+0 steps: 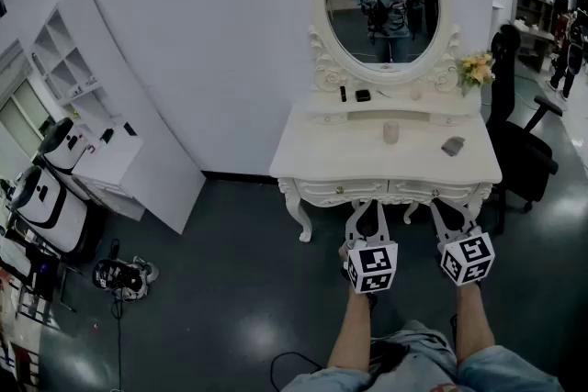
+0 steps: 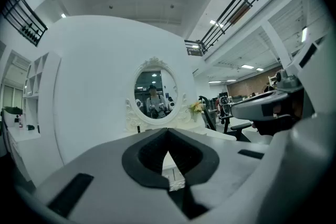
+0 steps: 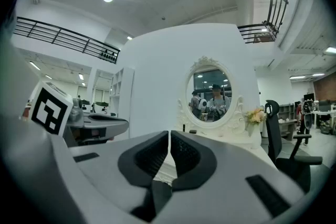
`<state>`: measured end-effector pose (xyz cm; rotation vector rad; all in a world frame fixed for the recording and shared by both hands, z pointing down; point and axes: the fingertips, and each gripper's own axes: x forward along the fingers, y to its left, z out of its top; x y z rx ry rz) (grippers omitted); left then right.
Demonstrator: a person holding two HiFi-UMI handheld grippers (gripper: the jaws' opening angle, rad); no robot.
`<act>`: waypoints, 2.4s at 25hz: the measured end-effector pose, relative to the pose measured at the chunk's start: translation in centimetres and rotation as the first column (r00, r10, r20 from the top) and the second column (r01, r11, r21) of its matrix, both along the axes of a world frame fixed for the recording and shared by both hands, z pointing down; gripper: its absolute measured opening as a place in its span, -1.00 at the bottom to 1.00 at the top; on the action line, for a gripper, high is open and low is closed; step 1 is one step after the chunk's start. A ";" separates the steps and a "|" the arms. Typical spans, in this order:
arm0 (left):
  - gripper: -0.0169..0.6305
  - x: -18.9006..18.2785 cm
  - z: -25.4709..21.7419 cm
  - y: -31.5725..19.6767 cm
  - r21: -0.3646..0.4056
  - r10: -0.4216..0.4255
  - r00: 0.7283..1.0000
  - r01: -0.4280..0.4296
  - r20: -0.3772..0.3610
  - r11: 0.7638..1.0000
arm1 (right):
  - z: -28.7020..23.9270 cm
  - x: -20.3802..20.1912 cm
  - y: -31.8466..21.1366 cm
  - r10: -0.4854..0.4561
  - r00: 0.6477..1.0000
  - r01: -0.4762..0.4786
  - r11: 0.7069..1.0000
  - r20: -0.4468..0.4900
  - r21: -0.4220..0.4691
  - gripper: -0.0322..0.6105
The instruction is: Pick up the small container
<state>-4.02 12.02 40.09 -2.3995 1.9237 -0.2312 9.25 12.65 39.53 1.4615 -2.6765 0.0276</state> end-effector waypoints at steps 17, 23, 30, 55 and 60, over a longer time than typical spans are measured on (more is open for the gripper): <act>-0.89 -2.3 1.3 -1.8 -0.064 0.008 0.993 -0.016 -0.121 0.998 | 0.9 -0.8 -1.9 0.009 1.000 -0.010 0.998 -0.012 -0.065 -0.79; -0.89 -2.4 1.6 -2.6 -0.070 0.001 0.986 -0.013 -0.167 0.997 | 0.4 0.9 -2.5 0.039 0.999 -0.040 0.997 -0.023 -0.069 -0.79; -0.89 -2.9 1.7 -4.4 -0.087 -0.024 0.985 0.009 -0.172 0.996 | 1.2 0.1 -4.9 -0.001 1.000 0.000 0.996 -0.012 -0.084 -0.79; -0.89 0.2 12.8 -25.0 -0.322 -0.059 0.985 0.004 -0.163 0.947 | 13.0 0.8 -27.6 -0.016 0.991 0.060 0.944 0.135 -0.324 -0.79; -0.89 1.8 12.5 -30.6 -0.323 -0.045 0.990 -0.001 -0.134 0.946 | 12.8 2.1 -33.3 -0.016 0.985 0.070 0.948 0.173 -0.311 -0.79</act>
